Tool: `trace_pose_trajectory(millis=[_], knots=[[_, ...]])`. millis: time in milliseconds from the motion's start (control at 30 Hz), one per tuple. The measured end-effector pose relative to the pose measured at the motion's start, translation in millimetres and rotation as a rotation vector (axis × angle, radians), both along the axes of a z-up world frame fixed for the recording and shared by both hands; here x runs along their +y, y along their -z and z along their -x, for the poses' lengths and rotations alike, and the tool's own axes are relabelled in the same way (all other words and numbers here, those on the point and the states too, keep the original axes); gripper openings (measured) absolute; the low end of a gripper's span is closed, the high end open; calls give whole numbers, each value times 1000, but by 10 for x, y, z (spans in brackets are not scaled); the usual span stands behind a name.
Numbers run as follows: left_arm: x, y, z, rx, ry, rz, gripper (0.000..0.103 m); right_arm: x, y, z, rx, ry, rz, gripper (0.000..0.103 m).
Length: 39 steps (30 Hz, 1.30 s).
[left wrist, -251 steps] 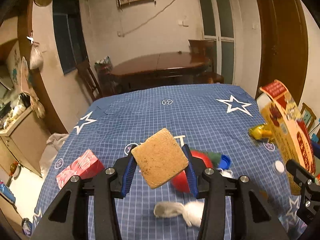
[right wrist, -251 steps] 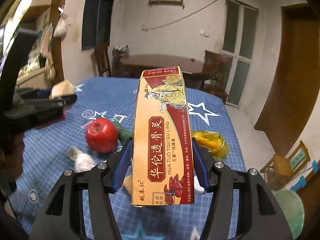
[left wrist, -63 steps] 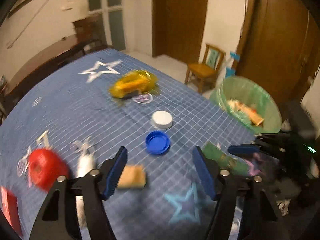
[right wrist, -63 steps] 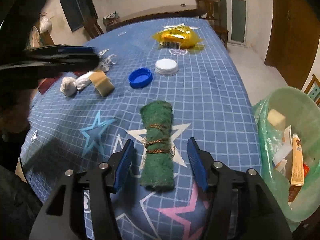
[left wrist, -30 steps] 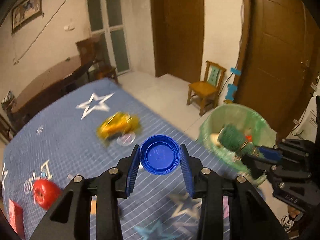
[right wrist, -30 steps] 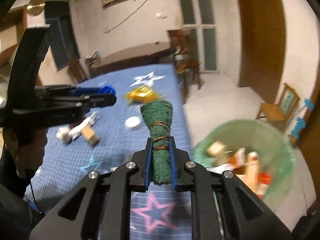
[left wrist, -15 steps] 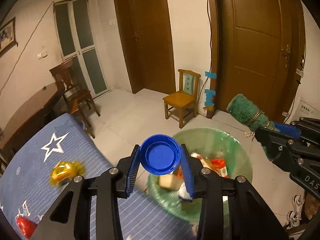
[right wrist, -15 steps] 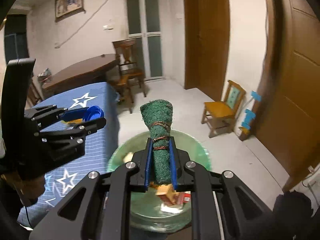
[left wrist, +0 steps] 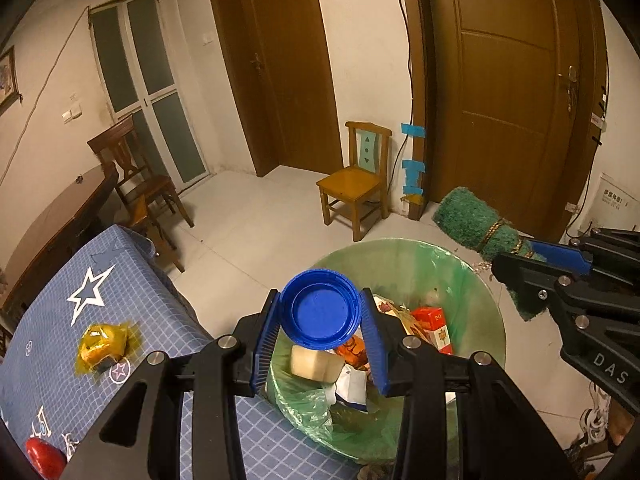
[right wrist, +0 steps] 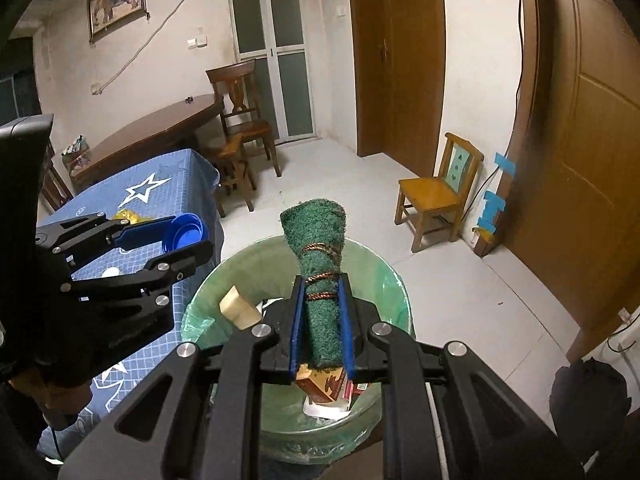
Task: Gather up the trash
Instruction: 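Open both grippers to drop the blue cap and green scrubber into the bin, then move both tools back over the table toward the towel and sponge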
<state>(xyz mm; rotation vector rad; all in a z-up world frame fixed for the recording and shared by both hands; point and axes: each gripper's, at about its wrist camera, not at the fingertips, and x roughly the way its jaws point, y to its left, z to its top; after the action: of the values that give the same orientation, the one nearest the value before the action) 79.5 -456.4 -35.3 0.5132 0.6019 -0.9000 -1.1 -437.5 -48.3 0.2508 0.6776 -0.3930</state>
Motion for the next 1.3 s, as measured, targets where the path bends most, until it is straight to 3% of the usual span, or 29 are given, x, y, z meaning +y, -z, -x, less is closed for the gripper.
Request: trace_pose_trajectory(millis=[300, 367, 400, 433, 467, 867, 1133, 1300], knots=[[-47, 70, -21, 3, -4, -19, 41, -56, 115, -101, -1, -4, -13, 15], [-67, 104, -84, 35, 5, -35, 41, -94, 161, -171, 15, -13, -19, 21], [-79, 120, -114, 49, 5, -41, 47, -108, 167, -205, 23, -12, -22, 26], [-95, 135, -163, 62, -5, -46, 61, -143, 213, -227, 27, -3, -30, 32], [-88, 146, -215, 69, -15, -44, 63, -165, 229, -238, 27, -1, -37, 32], [91, 234, -361, 88, -55, -45, 63, -34, 279, -239, 30, -7, -33, 32], [561, 103, -420, 103, -118, 14, 63, 145, 163, -347, 11, -52, -6, 32], [1068, 2, -447, 100, -171, 41, 65, 387, 103, -462, -5, -120, 16, 32]])
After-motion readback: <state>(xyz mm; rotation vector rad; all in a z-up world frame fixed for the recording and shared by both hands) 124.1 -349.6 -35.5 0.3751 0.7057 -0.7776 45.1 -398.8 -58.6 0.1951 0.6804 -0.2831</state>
